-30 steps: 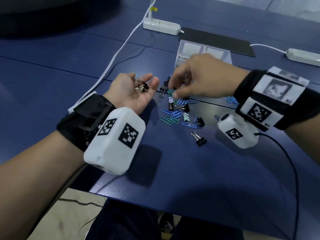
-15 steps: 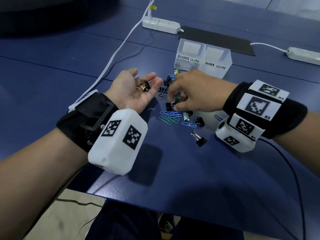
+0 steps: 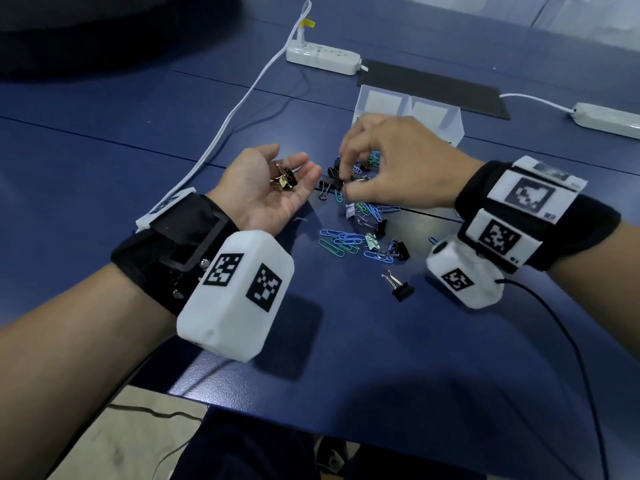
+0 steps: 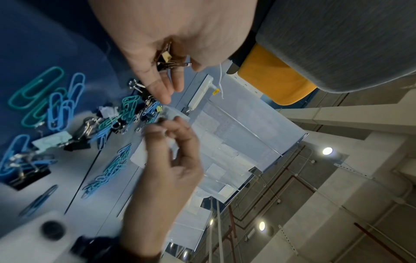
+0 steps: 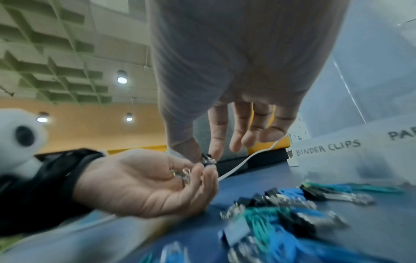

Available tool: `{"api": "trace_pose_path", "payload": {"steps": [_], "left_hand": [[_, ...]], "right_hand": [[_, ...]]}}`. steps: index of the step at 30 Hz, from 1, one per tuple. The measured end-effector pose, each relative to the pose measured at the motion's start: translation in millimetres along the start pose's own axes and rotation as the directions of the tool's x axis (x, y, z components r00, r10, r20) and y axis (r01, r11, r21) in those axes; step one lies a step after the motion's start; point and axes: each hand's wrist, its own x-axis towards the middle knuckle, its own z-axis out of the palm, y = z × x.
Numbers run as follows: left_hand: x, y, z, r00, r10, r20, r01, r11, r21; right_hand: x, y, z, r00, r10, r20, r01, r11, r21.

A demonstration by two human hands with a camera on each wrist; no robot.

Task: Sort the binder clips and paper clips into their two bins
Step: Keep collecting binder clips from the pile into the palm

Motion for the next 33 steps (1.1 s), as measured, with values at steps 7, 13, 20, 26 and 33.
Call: {"api": "trace_pose_path", "payload": {"steps": [7,13,20,26,33], "left_hand": [[0.6,-6.8,12.2,0.983,-0.108,0.146,0.119,0.991,-0.068],[7.1,9.5,3.5,0.999,0.038,-0.019,-0.039,0.994,-0.099],[11.0,16.1,-3.9,0.996,0.078,-0.054,-0.082,0.994,-0.075],[16.3,12.6,-1.4,0.996,0.084,-0.04,-0.086,0.994,-0.073],[23.3,4.9,3.8,0.996,0.08,-0.033,-0.081,0.996,-0.026]], "right_hand": [[30.7,-7.2,-11.3,0.998,-0.05,-0.043,0.051,0.998,0.021],[42.1,12.6,-5.5,0.997,-0.036,0.071,0.045,0.991,-0.126],[48.2,8.6,11.8,0.963,-0.074,0.261,0.144,0.956,-0.257],[50.1,10.0,10.5,0.977,-0.042,0.208,0.085,0.976,-0.202],[52.2,12.6,-16.3,0.998,-0.043,0.036,0.043,0.999,0.001]]}}
